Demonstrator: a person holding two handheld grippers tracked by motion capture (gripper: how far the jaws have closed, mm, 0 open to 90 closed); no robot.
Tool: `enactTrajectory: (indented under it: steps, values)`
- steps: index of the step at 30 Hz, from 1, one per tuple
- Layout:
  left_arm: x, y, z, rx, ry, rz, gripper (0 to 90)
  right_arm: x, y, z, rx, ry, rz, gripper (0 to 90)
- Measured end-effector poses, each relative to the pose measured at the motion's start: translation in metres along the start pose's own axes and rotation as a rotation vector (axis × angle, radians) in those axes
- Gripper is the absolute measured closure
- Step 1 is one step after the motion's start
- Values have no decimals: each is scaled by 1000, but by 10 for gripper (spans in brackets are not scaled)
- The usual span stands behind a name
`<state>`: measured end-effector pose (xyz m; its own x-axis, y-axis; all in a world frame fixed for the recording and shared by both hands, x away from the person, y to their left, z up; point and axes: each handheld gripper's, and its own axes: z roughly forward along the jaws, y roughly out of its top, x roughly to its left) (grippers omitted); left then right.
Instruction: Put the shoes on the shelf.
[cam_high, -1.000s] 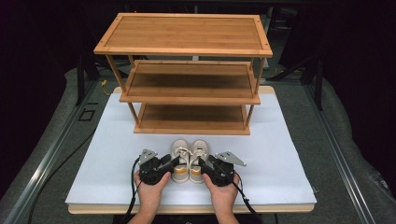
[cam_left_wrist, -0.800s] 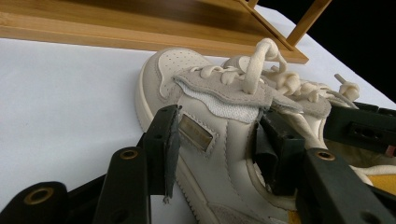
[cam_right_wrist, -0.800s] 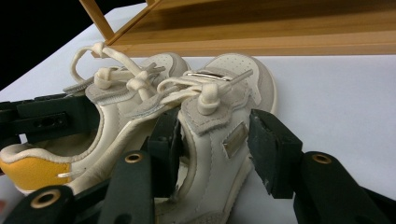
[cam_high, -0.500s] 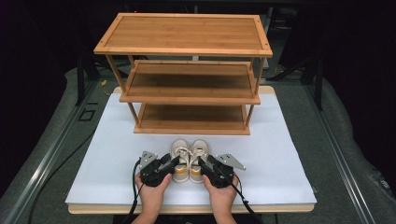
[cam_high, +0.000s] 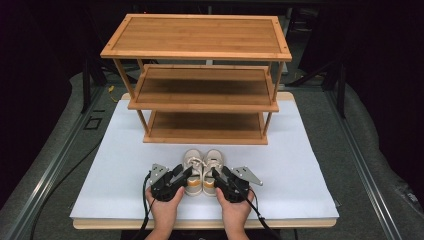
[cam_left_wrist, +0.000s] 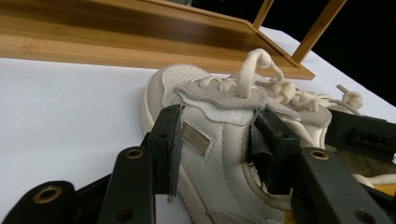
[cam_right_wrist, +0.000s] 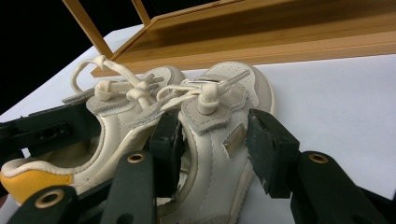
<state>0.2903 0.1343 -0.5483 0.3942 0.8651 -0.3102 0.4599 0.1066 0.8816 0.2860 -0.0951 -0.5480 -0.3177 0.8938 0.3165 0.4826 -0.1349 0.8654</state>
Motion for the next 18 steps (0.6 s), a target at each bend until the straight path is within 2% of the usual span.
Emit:
enactTrajectory:
  steps: [9, 18]
  values:
    - [1, 1, 0, 4, -10, -12, 567, 2, -1, -1, -3, -8, 13, 563]
    - [0, 3, 0, 16, -6, 9, 605, 4, 0, -2, -6, -10, 10, 598]
